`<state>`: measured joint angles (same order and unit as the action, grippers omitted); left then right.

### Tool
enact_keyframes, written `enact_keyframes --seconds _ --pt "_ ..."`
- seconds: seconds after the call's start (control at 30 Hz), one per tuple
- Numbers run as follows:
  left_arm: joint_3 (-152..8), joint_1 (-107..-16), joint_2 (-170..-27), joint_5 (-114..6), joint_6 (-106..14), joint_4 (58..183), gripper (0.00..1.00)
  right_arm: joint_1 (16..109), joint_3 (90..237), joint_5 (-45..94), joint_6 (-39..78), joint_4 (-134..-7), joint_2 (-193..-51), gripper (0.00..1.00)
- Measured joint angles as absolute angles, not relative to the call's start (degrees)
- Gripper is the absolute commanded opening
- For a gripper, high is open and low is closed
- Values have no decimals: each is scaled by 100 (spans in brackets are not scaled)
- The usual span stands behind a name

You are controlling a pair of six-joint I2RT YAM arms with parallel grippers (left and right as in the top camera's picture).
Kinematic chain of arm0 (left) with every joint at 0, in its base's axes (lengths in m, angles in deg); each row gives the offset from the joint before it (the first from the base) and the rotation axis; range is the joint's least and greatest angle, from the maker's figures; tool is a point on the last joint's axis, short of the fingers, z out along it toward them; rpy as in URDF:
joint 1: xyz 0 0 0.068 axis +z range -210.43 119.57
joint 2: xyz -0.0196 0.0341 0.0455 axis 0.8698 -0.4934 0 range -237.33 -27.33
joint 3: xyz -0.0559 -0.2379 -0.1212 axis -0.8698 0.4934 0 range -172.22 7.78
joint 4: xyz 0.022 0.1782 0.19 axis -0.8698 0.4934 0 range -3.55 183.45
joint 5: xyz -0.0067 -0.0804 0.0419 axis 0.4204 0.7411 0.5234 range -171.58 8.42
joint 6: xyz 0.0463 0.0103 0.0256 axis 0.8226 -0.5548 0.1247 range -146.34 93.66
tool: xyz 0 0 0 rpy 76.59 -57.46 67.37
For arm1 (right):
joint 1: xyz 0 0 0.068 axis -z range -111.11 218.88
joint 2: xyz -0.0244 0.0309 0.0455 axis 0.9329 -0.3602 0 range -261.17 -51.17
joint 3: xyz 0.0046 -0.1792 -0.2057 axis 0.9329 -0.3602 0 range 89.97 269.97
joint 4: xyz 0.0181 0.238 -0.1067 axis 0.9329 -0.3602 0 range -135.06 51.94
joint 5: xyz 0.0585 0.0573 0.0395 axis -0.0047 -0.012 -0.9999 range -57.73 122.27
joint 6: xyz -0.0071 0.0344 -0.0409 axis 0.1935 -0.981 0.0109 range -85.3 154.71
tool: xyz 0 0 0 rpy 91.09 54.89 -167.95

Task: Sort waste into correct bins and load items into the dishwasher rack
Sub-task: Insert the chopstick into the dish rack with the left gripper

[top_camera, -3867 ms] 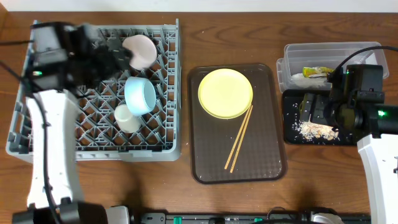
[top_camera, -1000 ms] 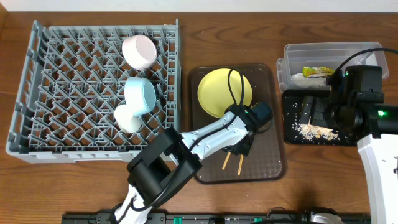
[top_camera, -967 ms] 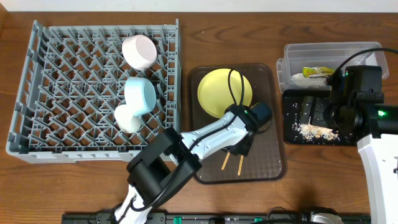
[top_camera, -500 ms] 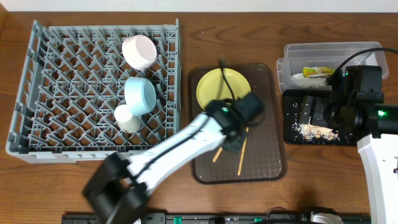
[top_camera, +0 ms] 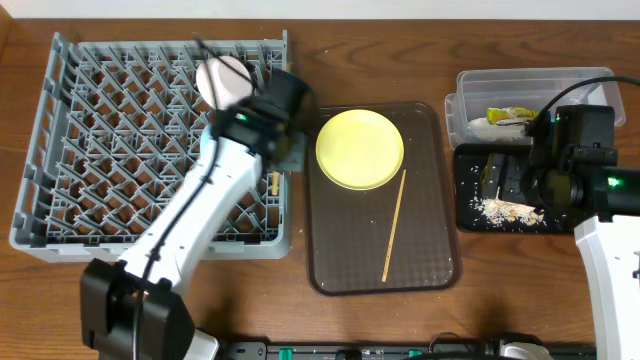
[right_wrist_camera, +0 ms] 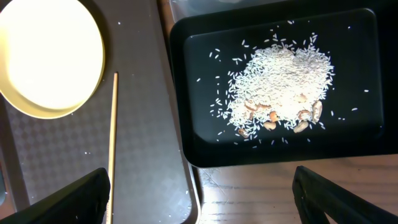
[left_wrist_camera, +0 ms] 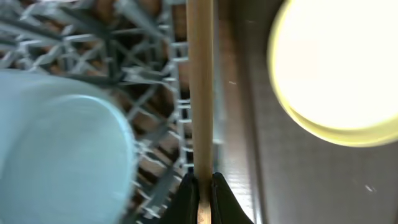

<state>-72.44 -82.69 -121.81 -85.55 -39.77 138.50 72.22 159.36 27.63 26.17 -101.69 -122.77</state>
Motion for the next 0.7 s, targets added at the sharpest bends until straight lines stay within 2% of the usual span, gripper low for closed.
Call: enact_keyframes --seconds 0.13,0.17,0.2,0.23,0.27,0.3,0.4,0.47,0.7 --pt "-7244 -8057 -12388 -8494 -3977 13848 7 7222 15936 2763 2617 -10167 -12279 92" --pt "-7244 -8051 -12482 -8481 -3977 13848 9 7222 15936 2763 2617 -10165 -12277 92" --pt "-7244 -8051 -12559 -8474 -3957 13848 17 7222 15936 2763 2617 -10165 -12277 92" --pt "-7244 -8051 -12638 -8459 -3946 13848 32 7222 15936 2763 2617 -10165 -12279 92" --pt "-7244 -8053 -12721 -8450 -3920 13848 43 7222 15936 2763 2617 -10163 -12279 92" --pt "-7244 -8053 -12795 -8446 -3950 13848 49 7222 15936 2763 2617 -10165 -12277 92" --pt "-7242 -8038 -12893 -8476 -3924 13863 59 7222 15936 2763 2617 -10167 -12279 92" --pt "-7244 -7996 -12887 -8485 -3931 13852 61 7222 15936 2763 2617 -10169 -12277 92" --pt "-7242 -7977 -12655 -8452 -3937 14029 61 7222 15936 2763 2617 -10167 -12279 92"
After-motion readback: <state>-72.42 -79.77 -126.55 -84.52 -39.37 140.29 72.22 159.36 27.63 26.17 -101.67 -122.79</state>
